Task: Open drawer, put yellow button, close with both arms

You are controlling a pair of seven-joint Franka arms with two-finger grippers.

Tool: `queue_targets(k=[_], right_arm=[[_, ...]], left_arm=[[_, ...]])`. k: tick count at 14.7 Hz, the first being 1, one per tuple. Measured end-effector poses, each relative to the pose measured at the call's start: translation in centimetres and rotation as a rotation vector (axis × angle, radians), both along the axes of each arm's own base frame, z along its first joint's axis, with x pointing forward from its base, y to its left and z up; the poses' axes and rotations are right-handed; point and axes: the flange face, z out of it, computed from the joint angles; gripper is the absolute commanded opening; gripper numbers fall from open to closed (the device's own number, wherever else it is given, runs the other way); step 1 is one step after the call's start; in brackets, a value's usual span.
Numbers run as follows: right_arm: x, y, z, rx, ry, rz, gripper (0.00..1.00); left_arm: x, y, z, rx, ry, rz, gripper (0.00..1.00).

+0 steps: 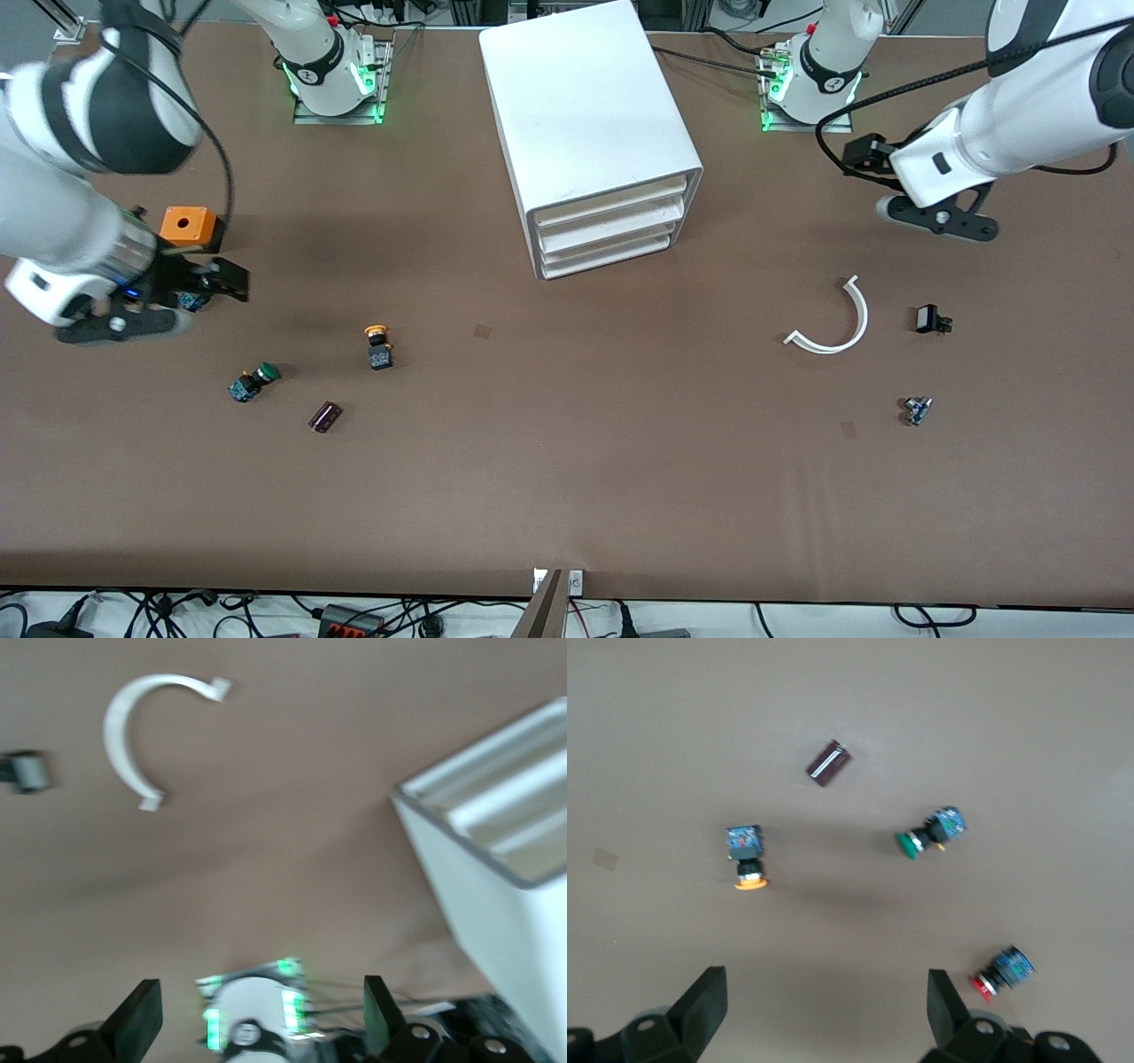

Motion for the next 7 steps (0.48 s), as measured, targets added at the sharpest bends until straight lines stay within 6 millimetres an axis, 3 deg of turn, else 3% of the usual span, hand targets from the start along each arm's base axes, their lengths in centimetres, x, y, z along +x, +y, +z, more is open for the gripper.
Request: queue_targets(k=[3,7], right_arm=[[0.7,3.0,-4.3,0.0,0.039,0.037,1.0],[1.7,6.5,-11.0,0.033,0.076,0.062,1.0]], left_arm=[[1.4,-2.2,-3.8,-0.241,0.106,0.019,1.0],[4.5,-4.8,-10.7,-0.551,0.125,-0.028,1.0]])
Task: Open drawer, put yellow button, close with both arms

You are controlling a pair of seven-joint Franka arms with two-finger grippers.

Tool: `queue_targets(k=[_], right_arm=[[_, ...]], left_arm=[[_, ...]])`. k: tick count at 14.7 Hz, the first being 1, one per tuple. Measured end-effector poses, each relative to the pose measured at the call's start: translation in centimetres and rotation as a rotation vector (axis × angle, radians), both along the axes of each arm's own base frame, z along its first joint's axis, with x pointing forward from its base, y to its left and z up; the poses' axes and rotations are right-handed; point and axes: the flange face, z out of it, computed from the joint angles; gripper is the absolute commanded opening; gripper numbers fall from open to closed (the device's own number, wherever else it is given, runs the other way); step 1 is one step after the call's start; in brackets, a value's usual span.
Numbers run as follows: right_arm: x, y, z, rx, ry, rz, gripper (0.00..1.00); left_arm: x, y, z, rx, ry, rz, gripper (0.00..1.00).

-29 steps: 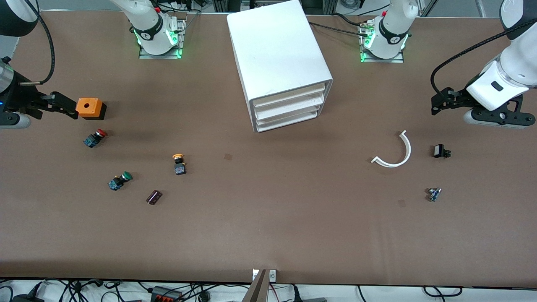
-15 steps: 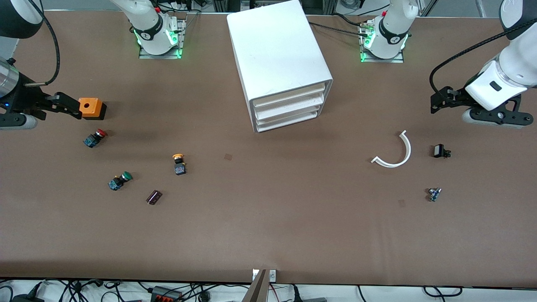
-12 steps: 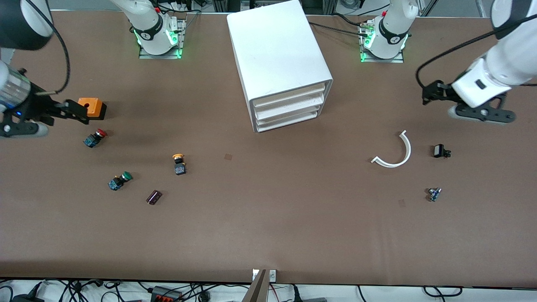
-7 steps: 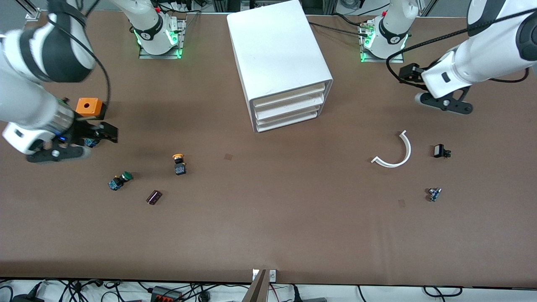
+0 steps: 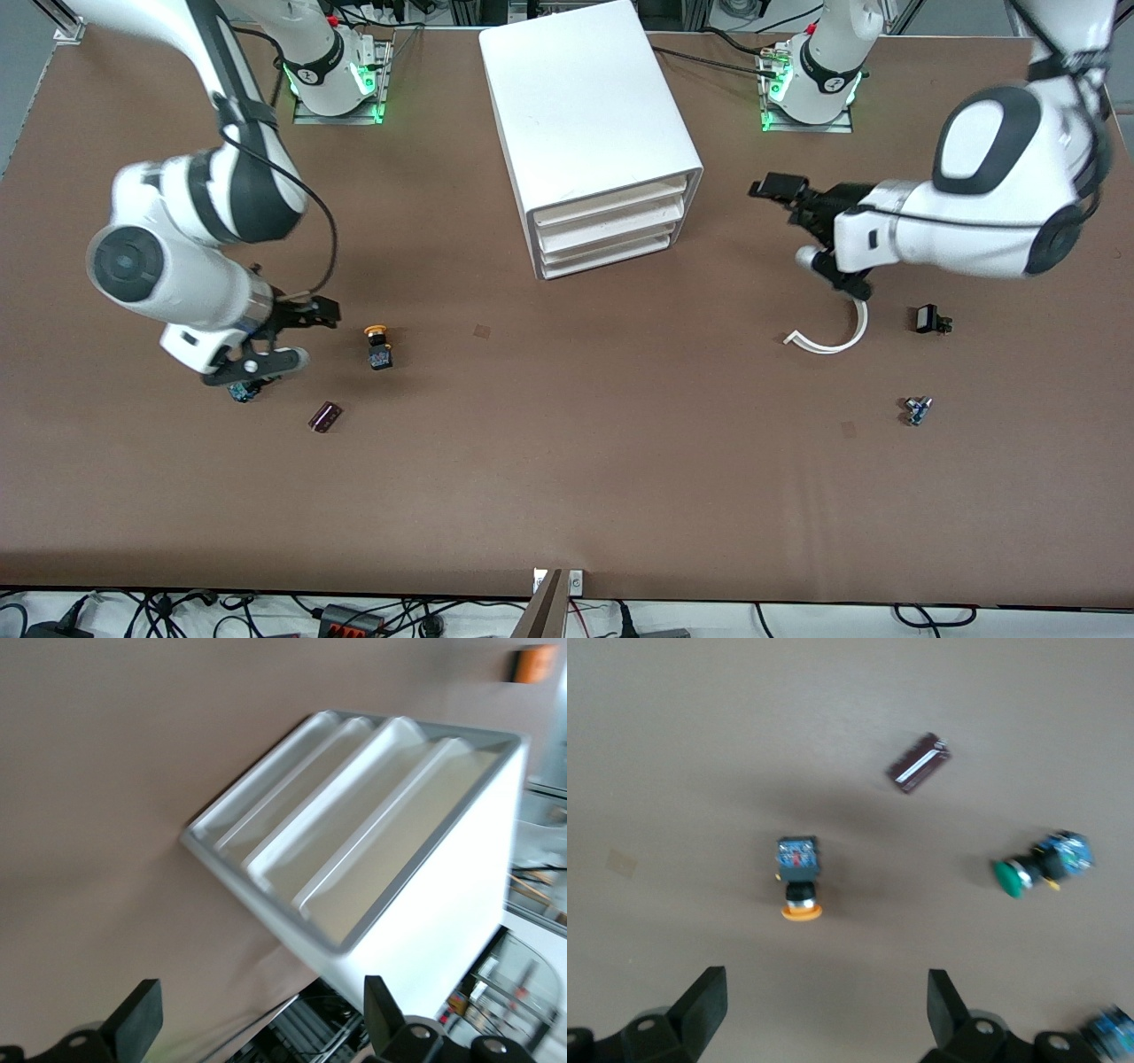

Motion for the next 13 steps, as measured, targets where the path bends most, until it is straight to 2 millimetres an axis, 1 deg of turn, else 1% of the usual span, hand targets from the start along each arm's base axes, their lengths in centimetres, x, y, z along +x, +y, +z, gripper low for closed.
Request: queue_targets(k=[2,4,6,8,10,13], right_arm=[[0.2,0.9,-3.4,-0.009,0.027,0.013,1.0],[0.5,1.1,-6.1,-0.017,0.052,0.015,1.0],[0.7,1.6,-7.9,-0.021,0.07,0.02,1.0],[0.8,2.8,-9.3,-0.022,0.07,0.036,1.0],[0.8,3.9,-10.8,-0.024,0.065,0.052,1.0],[0.6,4.3,-13.0,-0.03,0.08,0.059,1.0]], left_arm=[[0.8,-1.7,-3.6,-0.161,-0.015,-0.023,1.0],[1.3,-3.4,-6.6,-0.27,-0.043,-0.017,0.99],[0.6,-5.6,-8.7,-0.332,-0.055,-0.002,0.97],[-0.8,-7.6,-10.5,-0.364,-0.058,-0.013,0.93],[-2.2,-8.6,-11.9,-0.401,-0.05,-0.025,0.84],[-3.7,-8.7,-13.6,-0.477,-0.076,-0.061,0.66]])
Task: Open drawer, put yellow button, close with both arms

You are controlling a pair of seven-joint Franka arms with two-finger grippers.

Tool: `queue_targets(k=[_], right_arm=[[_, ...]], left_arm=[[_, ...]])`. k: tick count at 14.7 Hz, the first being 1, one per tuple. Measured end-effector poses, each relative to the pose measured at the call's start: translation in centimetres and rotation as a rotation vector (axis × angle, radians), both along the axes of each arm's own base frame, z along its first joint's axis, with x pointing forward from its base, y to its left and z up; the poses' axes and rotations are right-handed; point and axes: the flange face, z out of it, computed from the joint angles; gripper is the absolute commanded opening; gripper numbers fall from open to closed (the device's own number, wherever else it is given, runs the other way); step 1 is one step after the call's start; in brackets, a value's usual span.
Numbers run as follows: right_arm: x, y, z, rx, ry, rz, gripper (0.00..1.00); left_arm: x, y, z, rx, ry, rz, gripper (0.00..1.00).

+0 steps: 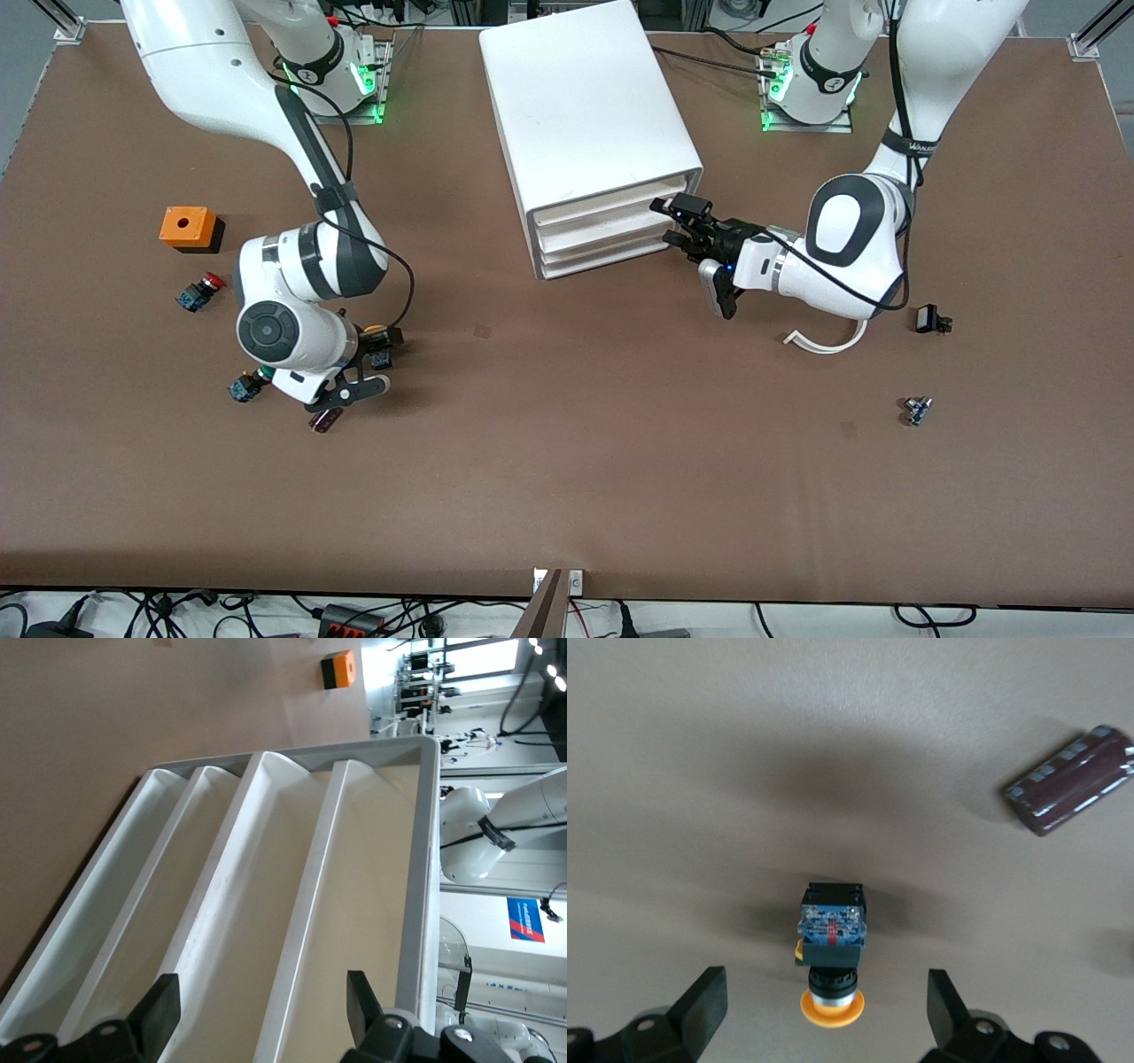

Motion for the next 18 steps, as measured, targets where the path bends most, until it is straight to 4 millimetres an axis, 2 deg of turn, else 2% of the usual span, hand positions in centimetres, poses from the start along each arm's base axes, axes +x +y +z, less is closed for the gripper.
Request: queue_targets(k=[3,6,10,12,13,14,16,17,18], right_arm=[[-0.1,-0.1,-1.9,-0.006,0.015,0.0,1.0],[-0.2,0.0,-3.2,-0.009,0.018,-0.003,1.0],[-0.5,0.6,-4.2,-0.013,0.024,0.002,1.0],[-0.6,0.6,-4.7,-0.015,0.029,0.002,0.95],[-0.6,0.6,-4.9,-0.016,0.03,0.002,0.88],[-0.7,0.6,-5.0,-0.016,0.032,0.002,0.85],[-0.7,0.6,-5.1,-0.017,0.034,0.001,0.57],[-0.7,0.6,-5.2,-0.018,0.035,0.001,0.37],[-0.7,0.6,-5.2,-0.018,0.035,0.001,0.22]], left_arm=[[-1.4,-0.3,-1.8,-0.056,-0.02,-0.042,0.62],[-1.9,-0.6,-2.1,-0.081,-0.002,-0.068,0.58],[-2.5,-1.5,-1.9,-0.098,0.003,-0.092,0.25],[-2.8,-2.0,-1.8,-0.104,0.001,-0.104,0.07],[-2.8,-2.1,-1.8,-0.105,0.0,-0.106,0.02],[-2.8,-2.1,-1.8,-0.113,-0.009,-0.111,0.01],[-2.8,-2.1,-1.8,-0.118,-0.016,-0.113,0.01],[-2.7,-2.0,-1.8,-0.119,-0.017,-0.112,0.01],[-2.6,-2.0,-1.8,-0.12,-0.019,-0.11,0.01]])
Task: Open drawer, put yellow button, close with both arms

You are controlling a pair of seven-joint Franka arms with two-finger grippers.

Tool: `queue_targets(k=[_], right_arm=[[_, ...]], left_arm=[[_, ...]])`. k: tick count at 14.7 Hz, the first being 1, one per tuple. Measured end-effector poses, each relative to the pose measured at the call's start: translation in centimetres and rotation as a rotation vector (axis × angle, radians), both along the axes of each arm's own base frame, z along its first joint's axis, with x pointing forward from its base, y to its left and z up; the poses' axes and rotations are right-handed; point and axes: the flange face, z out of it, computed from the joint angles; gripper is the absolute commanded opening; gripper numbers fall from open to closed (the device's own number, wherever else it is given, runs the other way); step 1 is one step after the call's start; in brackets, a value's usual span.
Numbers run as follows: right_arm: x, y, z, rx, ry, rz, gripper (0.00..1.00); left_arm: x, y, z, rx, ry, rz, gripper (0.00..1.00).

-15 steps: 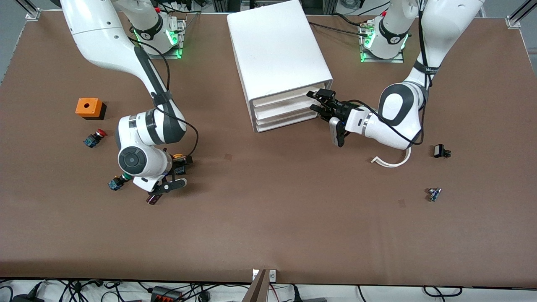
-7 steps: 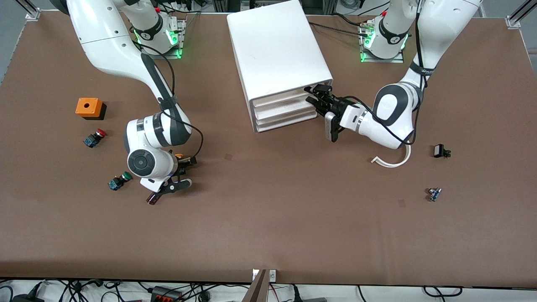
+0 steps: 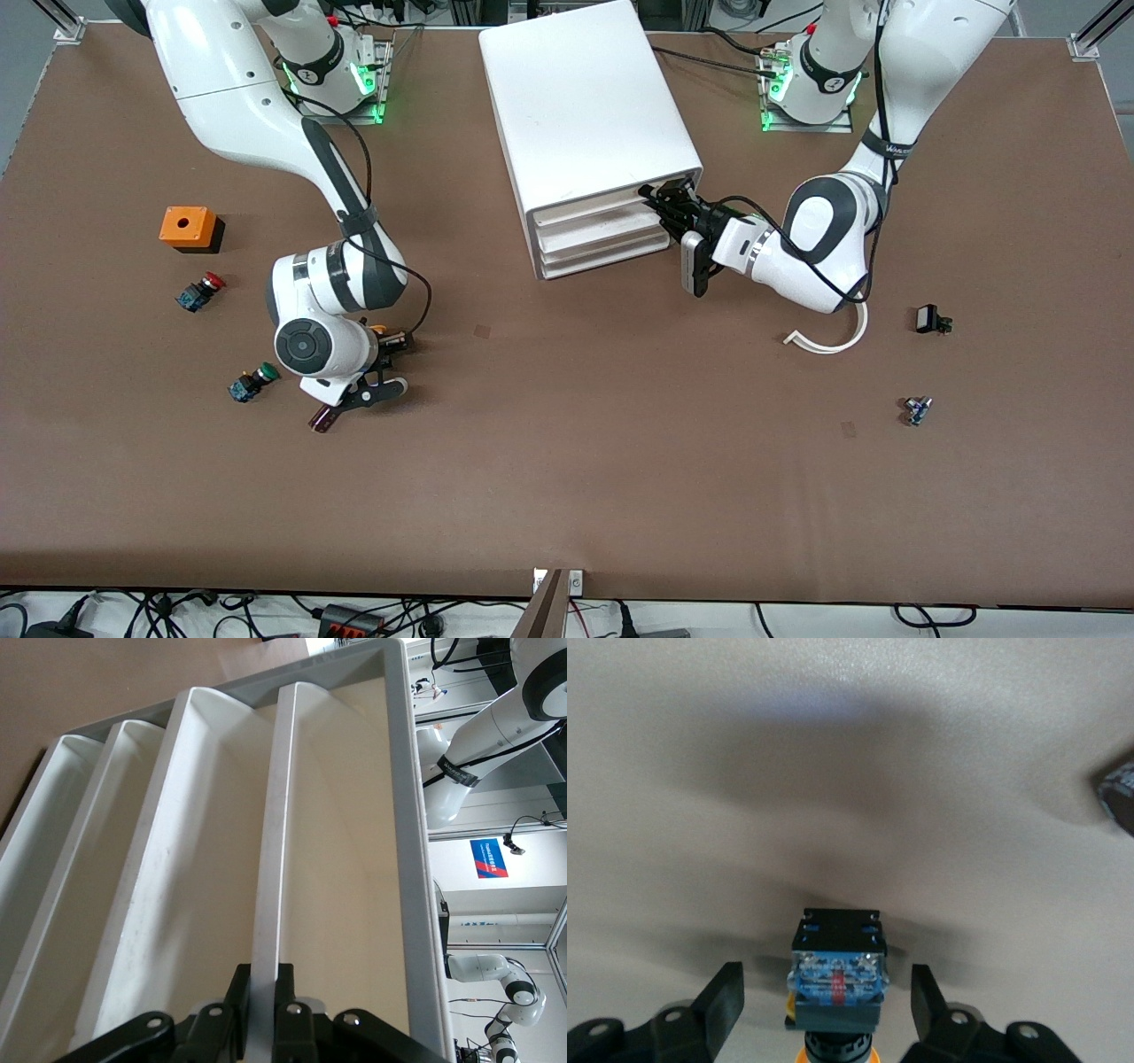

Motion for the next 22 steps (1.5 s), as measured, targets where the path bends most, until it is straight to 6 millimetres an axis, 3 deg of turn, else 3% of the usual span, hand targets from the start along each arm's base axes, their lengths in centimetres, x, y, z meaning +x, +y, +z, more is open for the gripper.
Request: queue_targets(k=[2,6,10,11,12,13,15,17,20,22], right_arm=[[0.0,0.0,0.0,0.0,-0.001,0.0,0.02],[0.6,0.1,0.8,0.004,-0.018,-0.001,0.0],[2.0,0.9,3.4,0.014,-0.044,0.005,0.0],[2.5,1.4,4.9,0.017,-0.043,0.009,0.0],[3.1,2.0,7.2,0.021,-0.04,0.015,0.0],[3.7,2.8,10.1,0.028,-0.041,0.022,0.0],[4.5,4.3,16.7,0.049,-0.065,0.04,0.0],[4.4,5.7,21.4,0.07,-0.08,0.059,0.0],[3.1,8.6,25.6,0.098,-0.112,0.042,0.0],[1.1,12.0,27.6,0.122,-0.11,0.041,0.0]], left_arm=[[0.9,0.3,-0.1,-0.005,-0.007,0.011,0.01],[5.2,2.1,-0.9,-0.021,-0.028,0.064,0.01],[9.5,3.8,-1.2,-0.043,-0.06,0.103,0.01],[10.4,4.2,-1.3,-0.046,-0.069,0.11,0.11],[11.1,4.4,-1.3,-0.049,-0.076,0.115,0.76],[11.5,4.6,-1.2,-0.051,-0.081,0.119,1.0],[12.1,4.8,-1.3,-0.042,-0.089,0.135,1.0],[12.5,5.2,-1.3,-0.034,-0.096,0.147,1.0],[13.8,6.5,0.3,-0.002,-0.076,0.157,1.0],[14.9,7.6,3.5,0.089,-0.034,0.113,1.0]])
